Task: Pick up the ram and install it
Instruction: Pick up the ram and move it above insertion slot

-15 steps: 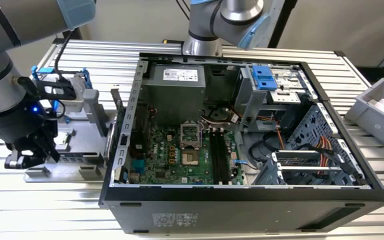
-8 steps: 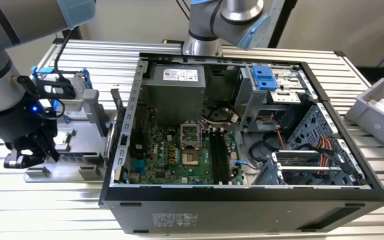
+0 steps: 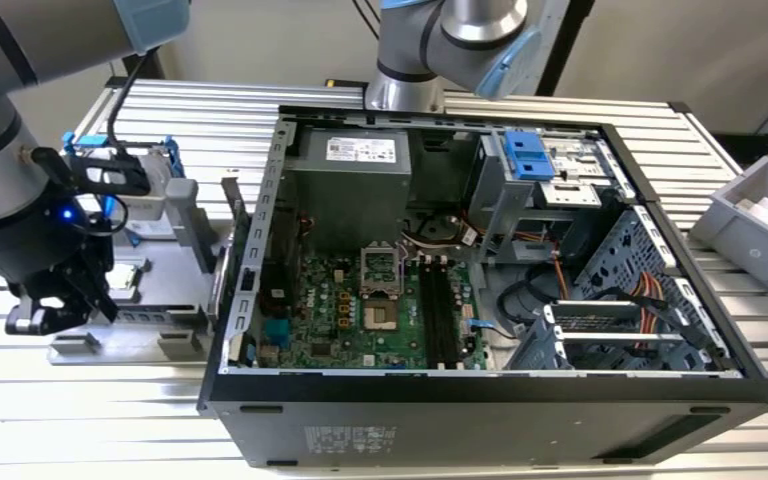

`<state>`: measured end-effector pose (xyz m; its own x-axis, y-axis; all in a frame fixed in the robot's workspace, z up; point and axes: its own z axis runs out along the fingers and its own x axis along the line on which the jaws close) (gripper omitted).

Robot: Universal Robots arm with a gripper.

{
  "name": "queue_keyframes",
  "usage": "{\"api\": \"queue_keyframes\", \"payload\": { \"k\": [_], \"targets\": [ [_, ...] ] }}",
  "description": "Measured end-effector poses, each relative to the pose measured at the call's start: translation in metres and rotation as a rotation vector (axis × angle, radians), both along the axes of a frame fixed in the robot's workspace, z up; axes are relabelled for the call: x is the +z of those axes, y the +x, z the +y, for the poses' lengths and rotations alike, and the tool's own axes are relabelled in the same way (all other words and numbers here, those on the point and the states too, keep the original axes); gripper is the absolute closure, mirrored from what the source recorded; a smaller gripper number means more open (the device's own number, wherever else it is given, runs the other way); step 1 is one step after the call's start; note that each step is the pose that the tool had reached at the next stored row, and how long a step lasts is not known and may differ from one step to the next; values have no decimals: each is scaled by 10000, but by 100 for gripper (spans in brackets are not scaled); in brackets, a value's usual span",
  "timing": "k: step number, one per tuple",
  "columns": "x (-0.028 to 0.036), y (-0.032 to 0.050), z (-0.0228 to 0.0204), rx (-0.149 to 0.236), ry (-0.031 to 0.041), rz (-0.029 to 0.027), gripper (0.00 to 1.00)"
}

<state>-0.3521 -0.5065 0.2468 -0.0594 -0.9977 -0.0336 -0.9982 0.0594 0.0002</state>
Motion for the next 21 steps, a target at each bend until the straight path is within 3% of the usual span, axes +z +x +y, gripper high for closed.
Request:
{"api": "queue_keyframes", "payload": {
  "k": [21],
  "targets": [
    [95, 0, 0, -4, 0, 1, 100]
  ]
}}
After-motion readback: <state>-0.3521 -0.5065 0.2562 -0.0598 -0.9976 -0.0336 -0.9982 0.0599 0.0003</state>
